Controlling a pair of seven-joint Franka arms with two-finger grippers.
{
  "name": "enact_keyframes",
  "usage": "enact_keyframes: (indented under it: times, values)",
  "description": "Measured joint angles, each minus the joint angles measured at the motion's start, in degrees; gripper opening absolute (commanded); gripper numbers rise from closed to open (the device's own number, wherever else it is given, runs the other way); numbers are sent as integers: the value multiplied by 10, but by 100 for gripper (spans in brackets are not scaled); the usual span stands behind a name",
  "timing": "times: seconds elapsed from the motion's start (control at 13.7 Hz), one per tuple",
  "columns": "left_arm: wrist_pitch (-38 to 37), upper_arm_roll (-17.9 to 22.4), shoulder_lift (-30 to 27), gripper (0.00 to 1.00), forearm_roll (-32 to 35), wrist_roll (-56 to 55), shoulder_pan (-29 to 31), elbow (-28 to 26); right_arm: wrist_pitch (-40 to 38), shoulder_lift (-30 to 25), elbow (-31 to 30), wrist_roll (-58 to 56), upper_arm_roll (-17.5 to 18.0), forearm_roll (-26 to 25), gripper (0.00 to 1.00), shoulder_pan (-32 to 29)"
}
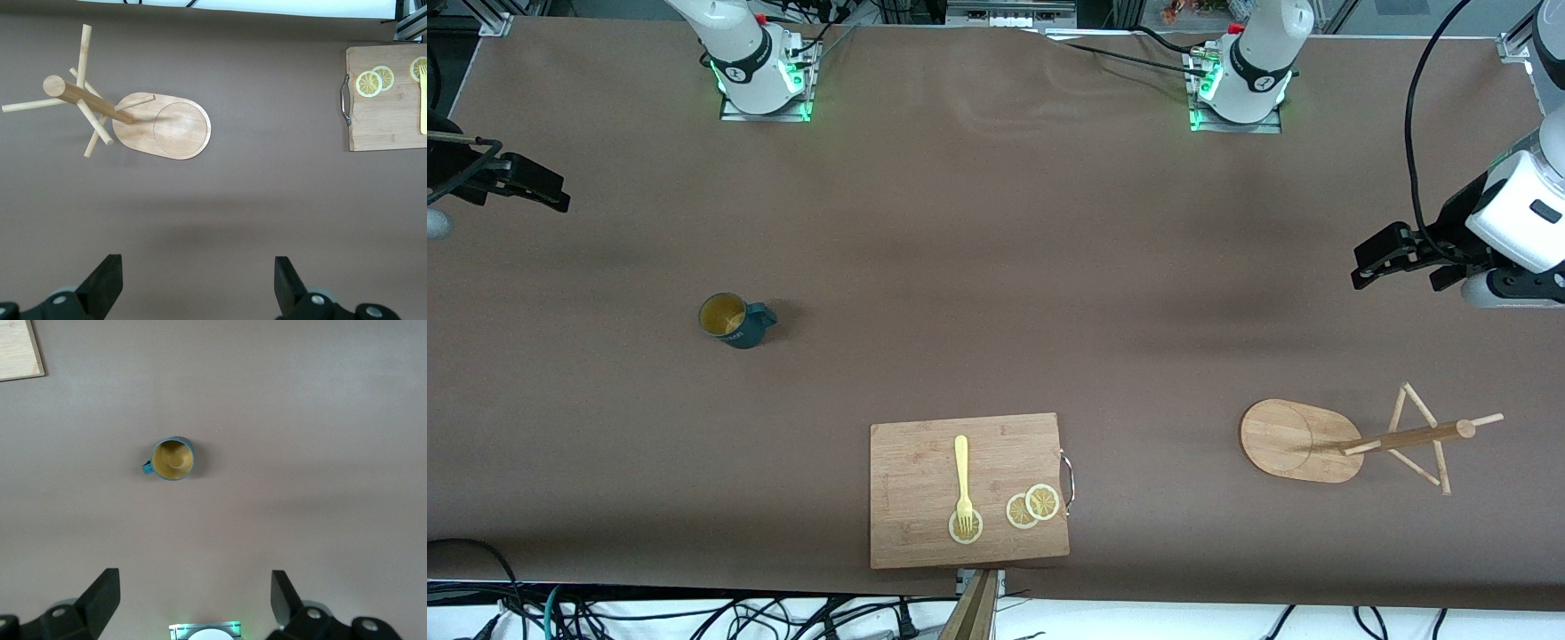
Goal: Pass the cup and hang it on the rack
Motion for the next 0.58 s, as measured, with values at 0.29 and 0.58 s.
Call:
enact_keyframes:
  times: [0.29, 0.58]
  values:
    - [0, 0, 0, 100, 0, 0, 0, 0, 1, 0, 0, 0, 0, 0, 100, -3]
    - [0, 0, 0, 100, 0, 0, 0, 0, 2, 1, 1, 0, -1, 0, 100, -4]
